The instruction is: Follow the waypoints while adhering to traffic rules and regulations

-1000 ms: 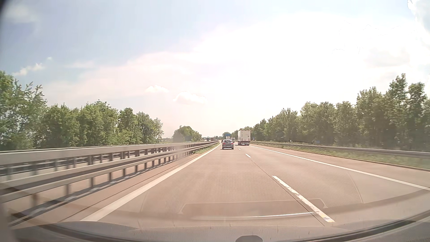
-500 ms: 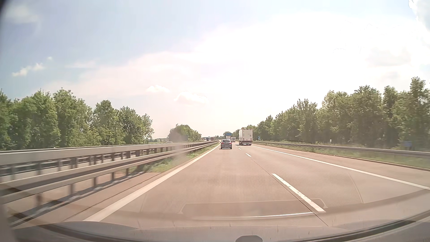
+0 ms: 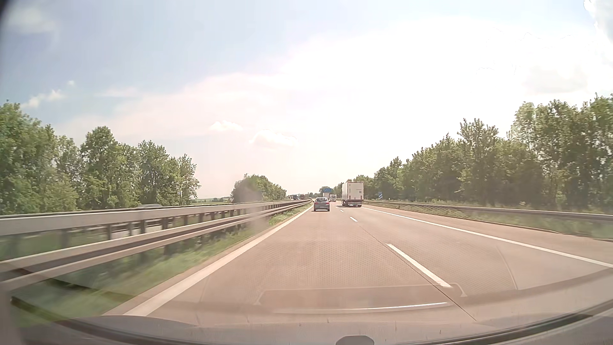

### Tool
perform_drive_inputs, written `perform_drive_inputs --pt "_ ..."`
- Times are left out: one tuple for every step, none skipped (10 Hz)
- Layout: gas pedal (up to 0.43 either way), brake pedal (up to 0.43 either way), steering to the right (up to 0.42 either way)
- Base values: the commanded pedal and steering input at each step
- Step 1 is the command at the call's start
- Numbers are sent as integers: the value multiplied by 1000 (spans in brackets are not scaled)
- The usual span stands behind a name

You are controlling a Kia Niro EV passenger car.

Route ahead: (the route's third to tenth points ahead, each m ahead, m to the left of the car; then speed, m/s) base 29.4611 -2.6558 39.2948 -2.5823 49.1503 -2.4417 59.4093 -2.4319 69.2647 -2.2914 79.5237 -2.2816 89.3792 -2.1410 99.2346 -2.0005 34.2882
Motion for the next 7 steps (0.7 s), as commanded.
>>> perform_drive_inputs --pt "79 0 -4" --pt "79 0 -4" --pt "118 0 -4" --pt "157 0 -4" --pt "157 0 -4" --pt "157 0 -3" --pt "157 0 -3"
